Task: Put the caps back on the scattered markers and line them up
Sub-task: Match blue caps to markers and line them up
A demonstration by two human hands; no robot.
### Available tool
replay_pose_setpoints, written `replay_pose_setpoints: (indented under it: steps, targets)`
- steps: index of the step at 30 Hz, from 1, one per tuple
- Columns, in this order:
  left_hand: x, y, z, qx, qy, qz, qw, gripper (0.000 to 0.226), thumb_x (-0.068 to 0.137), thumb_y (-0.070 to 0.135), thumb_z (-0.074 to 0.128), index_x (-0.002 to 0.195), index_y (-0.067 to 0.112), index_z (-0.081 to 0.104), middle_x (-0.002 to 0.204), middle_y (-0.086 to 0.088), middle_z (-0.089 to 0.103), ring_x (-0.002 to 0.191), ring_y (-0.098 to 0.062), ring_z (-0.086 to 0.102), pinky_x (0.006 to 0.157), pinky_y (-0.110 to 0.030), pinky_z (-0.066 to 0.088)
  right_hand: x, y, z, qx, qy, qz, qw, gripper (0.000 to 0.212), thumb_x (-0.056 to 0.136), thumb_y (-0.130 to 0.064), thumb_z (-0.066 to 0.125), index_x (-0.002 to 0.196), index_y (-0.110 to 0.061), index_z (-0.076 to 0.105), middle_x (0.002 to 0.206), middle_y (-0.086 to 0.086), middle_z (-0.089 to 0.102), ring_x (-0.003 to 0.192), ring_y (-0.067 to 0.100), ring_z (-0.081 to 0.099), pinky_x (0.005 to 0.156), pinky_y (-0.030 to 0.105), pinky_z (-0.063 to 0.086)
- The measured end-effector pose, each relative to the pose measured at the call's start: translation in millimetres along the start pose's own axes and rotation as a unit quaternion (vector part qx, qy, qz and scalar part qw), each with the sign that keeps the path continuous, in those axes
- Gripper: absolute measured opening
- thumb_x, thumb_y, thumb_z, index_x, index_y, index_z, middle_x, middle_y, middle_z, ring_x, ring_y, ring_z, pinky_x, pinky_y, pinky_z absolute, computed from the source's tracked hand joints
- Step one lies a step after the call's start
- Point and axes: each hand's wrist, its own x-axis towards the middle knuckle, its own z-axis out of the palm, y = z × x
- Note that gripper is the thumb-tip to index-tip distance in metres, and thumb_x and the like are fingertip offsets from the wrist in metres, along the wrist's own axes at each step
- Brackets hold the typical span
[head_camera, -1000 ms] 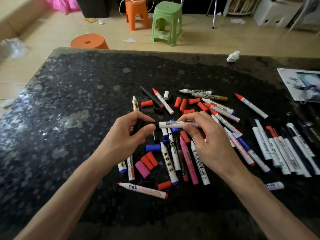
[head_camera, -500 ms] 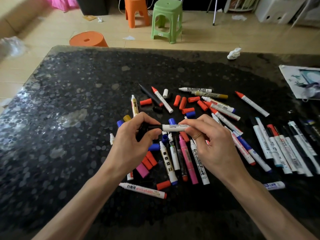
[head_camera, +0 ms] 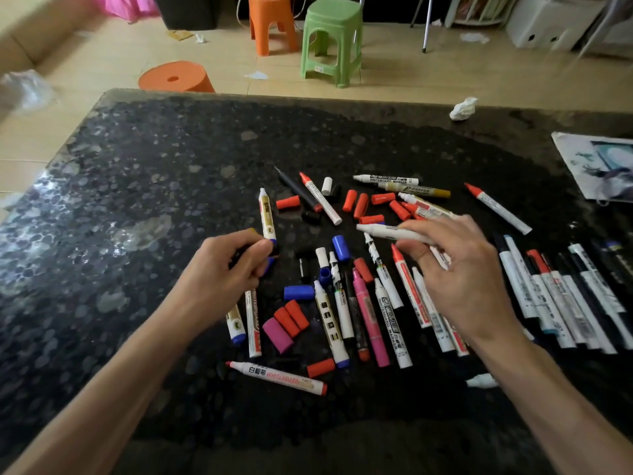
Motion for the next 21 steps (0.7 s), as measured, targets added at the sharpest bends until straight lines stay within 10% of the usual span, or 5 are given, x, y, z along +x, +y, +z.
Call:
replay_pose_setpoints:
  steps: [7, 21]
  targets:
    - [4, -9, 0, -0.019, 0.076, -0.007, 0.997, 0.019, 0.106, 0.035, 0.049, 0.094, 0.028, 0.062, 0.065, 0.01, 0.057, 0.059, -0.013, 0.049, 0.059, -0.041, 0.045, -12, -15, 22, -0.106, -0.126, 0.095, 0.982, 0.025, 0.104, -0.033, 0.057, 0.126, -0.025, 0.065, 0.098, -0.007, 0.066, 0.09, 0.011, 0.057, 0.076, 0.027, 0.042]
    - [18, 1, 30, -0.123, -0.018, -0.131, 0.984, 0.026, 0.108, 0.014, 0.045, 0.128, 0.024, 0.058, 0.09, 0.001, 0.064, 0.075, -0.009, 0.061, 0.065, -0.026, 0.048, -7, -26, 20, -0.031, -0.133, 0.188, 0.973, 0.024, 0.101, -0.036, 0.062, 0.122, -0.026, 0.059, 0.1, -0.013, 0.062, 0.089, 0.006, 0.062, 0.076, 0.027, 0.053]
